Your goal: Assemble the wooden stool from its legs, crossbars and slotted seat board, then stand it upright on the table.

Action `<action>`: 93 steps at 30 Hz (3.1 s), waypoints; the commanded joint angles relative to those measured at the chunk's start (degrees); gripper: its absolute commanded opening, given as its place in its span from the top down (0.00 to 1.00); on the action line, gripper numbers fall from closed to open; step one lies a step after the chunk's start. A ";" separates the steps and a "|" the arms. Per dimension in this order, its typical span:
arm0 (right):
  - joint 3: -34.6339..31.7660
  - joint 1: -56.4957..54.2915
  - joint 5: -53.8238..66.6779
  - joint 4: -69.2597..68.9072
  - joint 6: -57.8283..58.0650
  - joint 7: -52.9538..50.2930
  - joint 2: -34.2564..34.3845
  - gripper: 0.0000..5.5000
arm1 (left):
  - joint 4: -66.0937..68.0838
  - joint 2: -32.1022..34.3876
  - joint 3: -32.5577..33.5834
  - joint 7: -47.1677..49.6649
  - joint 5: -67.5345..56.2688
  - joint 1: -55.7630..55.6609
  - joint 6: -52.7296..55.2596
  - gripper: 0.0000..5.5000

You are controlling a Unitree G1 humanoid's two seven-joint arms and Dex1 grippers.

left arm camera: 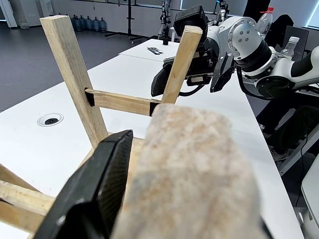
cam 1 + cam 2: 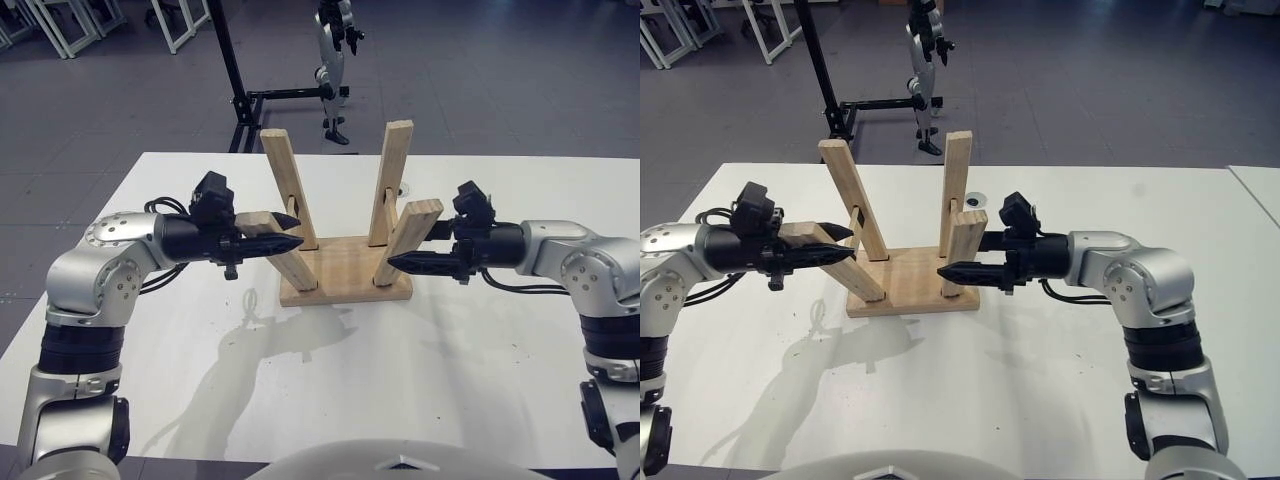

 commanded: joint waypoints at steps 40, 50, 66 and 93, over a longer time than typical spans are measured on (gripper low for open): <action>-6.11 -13.23 9.72 40.57 17.25 -4.81 -4.66 0.11 | 29.81 -5.41 1.93 -0.20 -5.46 -10.69 23.13 0.29; -8.46 -12.38 1.11 44.71 10.83 3.85 -7.17 0.11 | 31.48 -1.90 9.49 -1.33 -5.09 -7.83 22.12 0.29; -9.56 40.34 -16.68 -9.42 -22.23 24.91 -31.37 0.11 | 4.64 11.52 5.74 -17.41 8.49 25.45 -2.94 0.29; 6.49 28.05 -17.10 -21.16 -15.16 2.04 -12.75 0.43 | -0.41 -0.10 -4.81 -7.68 9.98 19.65 -6.86 0.60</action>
